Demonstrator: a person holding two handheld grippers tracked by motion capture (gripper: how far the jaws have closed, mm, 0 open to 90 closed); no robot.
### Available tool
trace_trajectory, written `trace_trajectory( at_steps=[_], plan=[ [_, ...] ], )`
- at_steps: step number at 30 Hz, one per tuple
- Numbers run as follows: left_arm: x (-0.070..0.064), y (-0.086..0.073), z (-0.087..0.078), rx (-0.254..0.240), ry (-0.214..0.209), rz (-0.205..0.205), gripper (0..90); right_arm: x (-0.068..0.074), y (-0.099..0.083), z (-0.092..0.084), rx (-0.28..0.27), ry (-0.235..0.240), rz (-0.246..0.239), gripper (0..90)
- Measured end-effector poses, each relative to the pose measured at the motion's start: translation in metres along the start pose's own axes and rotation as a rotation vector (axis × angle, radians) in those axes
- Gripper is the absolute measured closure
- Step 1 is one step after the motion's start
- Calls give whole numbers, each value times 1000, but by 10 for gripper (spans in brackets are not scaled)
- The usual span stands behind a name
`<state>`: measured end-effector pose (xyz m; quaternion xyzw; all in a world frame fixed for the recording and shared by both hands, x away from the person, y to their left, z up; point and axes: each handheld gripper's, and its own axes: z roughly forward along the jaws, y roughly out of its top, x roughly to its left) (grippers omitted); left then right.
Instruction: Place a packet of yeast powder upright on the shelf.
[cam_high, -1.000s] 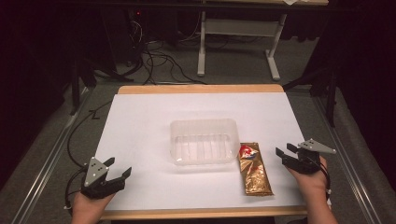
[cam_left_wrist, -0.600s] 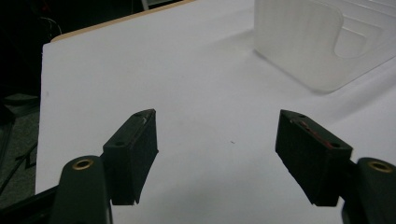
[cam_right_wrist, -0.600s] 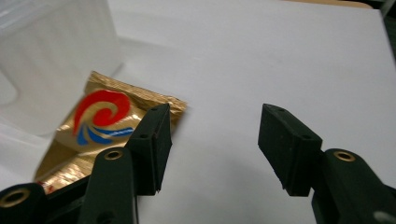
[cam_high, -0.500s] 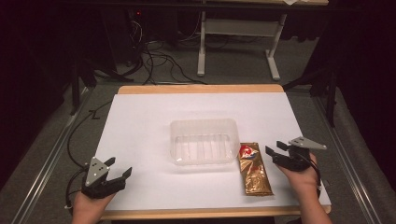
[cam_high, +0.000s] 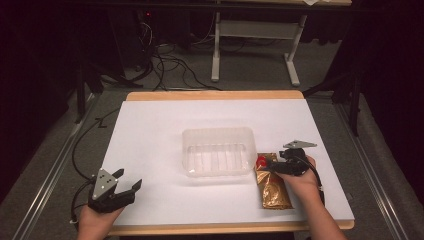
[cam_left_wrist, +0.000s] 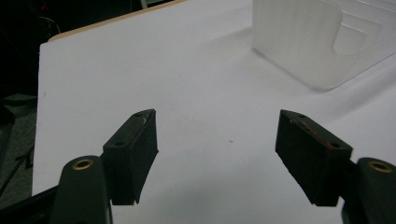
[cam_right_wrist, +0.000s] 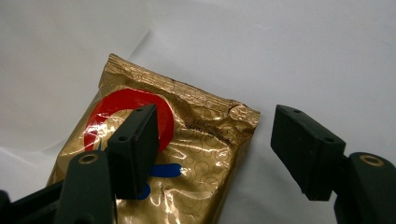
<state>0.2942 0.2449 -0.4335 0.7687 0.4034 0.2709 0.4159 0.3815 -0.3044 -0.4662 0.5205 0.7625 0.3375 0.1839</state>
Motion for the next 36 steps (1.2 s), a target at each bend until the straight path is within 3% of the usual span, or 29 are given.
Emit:
trace_trajectory(
  at_steps=[2,5,6,8,9,10,13,16,20,25,28,31,36],
  plan=[
    [0,0,0,-1,-2,0,302,0,-2,2,7,41,11,434],
    [-1,0,0,-5,-5,-2,302,2,-4,3,15,53,22,471],
    [-1,0,0,-8,-7,0,302,2,-4,4,16,70,29,540],
    [-3,1,-1,-12,-14,5,302,3,-5,3,18,53,18,644],
    [-3,1,0,-13,-15,8,302,2,-5,2,19,44,11,765],
    [-4,1,0,-14,-19,7,302,1,-6,2,27,27,-5,831],
    [-4,2,0,-23,-27,3,302,-1,-6,0,30,45,-13,900],
    [-5,3,-1,-45,-42,-11,301,3,-6,-1,29,29,-41,900],
    [-9,5,-2,-86,-64,-9,282,1,-6,-7,12,17,-28,900],
    [-16,8,-1,-102,-83,10,244,-8,-11,-17,4,-19,-4,900],
    [-21,14,2,-81,-133,3,198,-18,-21,-31,2,-63,21,900],
    [-25,21,4,-59,-162,-8,150,-24,-27,-38,8,-76,22,900],
    [-31,30,4,-62,-158,-9,71,-31,-34,-47,25,-76,55,900]
  ],
)
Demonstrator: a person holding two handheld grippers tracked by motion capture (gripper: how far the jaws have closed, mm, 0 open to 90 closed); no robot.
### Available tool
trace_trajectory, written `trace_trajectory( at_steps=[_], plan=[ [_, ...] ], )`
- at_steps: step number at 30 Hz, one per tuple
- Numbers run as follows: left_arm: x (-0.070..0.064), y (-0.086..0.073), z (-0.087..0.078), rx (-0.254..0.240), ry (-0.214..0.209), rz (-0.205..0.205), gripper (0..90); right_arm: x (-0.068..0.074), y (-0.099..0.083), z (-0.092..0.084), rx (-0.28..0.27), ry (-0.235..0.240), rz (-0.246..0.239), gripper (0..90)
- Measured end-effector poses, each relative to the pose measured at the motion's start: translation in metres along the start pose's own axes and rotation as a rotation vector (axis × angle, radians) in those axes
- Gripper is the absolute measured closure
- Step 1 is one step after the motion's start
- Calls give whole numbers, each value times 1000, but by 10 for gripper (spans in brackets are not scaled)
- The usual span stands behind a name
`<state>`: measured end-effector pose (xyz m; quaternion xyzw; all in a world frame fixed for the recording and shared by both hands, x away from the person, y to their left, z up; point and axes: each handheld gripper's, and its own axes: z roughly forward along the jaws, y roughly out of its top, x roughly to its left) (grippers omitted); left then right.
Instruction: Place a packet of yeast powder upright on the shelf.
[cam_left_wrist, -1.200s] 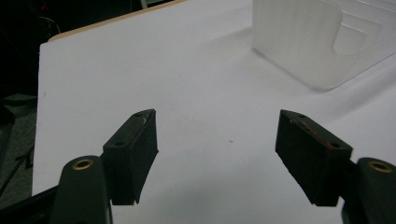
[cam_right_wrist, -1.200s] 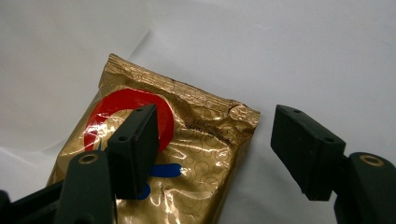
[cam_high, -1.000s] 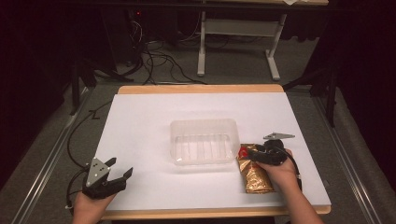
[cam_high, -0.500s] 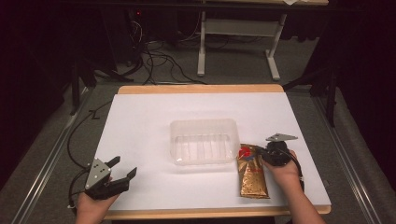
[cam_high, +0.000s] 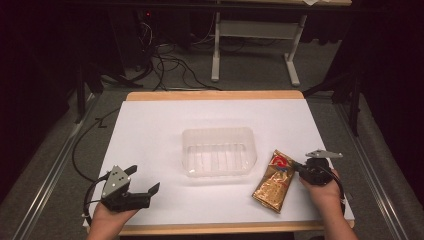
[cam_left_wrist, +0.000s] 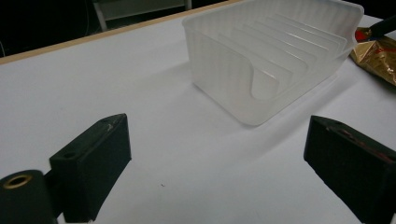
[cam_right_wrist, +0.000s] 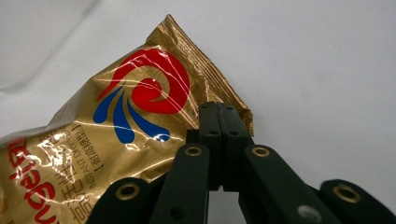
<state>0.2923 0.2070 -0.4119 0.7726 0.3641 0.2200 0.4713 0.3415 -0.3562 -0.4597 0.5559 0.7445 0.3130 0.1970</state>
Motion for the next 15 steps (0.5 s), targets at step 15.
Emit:
trace_trajectory(
  at_steps=[15],
  plan=[
    [-5,-4,18,0,28,3,1,-13,-12,-23,-77,-19,73,826]
  ],
)
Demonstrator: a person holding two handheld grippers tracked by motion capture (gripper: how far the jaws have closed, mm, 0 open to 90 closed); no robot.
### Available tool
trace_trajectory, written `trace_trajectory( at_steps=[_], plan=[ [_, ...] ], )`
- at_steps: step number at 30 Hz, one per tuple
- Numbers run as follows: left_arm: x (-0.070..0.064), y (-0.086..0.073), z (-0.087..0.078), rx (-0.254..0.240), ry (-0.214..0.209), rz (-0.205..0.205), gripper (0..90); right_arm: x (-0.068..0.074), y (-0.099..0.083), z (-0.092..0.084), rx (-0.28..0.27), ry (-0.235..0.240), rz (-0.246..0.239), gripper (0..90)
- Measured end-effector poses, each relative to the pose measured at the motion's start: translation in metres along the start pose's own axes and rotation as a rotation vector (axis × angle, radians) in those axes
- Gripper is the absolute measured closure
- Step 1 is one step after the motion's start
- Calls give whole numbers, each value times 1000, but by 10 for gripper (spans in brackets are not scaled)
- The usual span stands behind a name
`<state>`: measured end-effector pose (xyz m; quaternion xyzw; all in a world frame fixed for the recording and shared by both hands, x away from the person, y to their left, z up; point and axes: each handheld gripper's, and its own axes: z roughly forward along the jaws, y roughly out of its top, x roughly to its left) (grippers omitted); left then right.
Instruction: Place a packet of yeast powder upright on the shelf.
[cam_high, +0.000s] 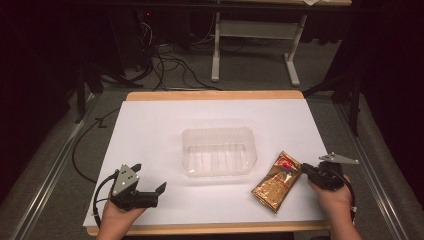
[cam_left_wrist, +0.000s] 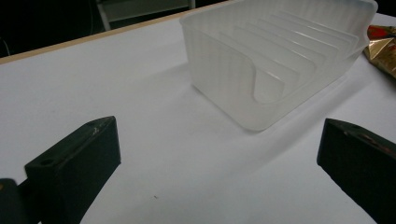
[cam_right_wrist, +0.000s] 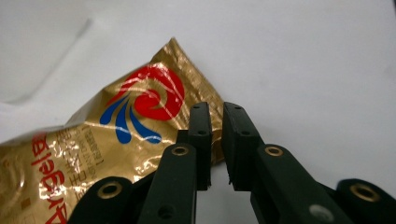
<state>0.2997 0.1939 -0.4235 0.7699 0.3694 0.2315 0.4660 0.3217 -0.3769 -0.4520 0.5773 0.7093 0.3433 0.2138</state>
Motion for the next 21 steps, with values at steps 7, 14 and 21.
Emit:
trace_trajectory(
  at_steps=[7,14,21],
  plan=[
    [6,-9,-2,19,20,-13,8,1,11,8,-60,41,-41,636],
    [7,-12,0,49,46,-11,10,-3,26,49,24,104,-20,432],
    [10,-14,2,56,39,-10,12,0,18,49,62,130,-80,900]
  ],
)
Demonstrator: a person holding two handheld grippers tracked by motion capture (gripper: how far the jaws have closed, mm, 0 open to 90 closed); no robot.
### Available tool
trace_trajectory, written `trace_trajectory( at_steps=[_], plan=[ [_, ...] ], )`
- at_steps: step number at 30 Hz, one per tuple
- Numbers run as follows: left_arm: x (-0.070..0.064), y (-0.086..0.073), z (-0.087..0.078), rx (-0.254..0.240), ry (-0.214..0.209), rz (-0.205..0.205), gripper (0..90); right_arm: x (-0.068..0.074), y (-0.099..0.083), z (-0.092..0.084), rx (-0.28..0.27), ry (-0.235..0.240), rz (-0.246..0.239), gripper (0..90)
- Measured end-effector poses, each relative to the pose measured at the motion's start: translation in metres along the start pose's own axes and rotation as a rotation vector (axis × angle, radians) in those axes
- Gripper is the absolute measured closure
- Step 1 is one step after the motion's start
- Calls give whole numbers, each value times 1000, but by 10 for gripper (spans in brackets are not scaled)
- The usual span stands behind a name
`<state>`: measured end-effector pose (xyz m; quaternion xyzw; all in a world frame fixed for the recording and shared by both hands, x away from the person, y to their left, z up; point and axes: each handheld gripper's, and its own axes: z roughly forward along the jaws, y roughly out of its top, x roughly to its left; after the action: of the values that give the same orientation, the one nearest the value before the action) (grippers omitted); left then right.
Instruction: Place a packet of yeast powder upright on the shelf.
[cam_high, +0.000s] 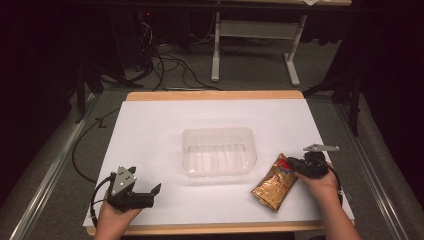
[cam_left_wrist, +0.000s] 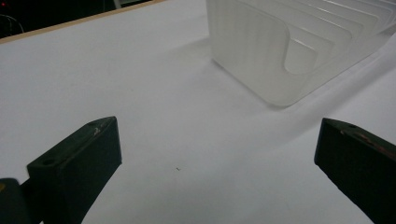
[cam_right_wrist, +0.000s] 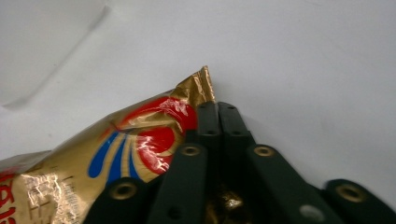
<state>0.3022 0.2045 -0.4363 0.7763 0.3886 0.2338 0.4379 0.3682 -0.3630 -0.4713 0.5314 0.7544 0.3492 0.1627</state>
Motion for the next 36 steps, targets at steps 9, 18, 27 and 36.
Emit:
trace_trajectory(
  at_steps=[9,18,27,36],
  plan=[
    [-6,8,-1,-41,-16,22,15,-2,-15,-20,-3,-81,38,900],
    [-8,19,11,-61,-51,40,25,33,-22,-58,-131,-50,3,869],
    [-8,19,9,-64,-45,34,28,81,-11,-13,22,12,-180,878],
    [-9,18,9,-53,-42,42,29,62,-10,-31,-73,20,-93,737]
  ],
)
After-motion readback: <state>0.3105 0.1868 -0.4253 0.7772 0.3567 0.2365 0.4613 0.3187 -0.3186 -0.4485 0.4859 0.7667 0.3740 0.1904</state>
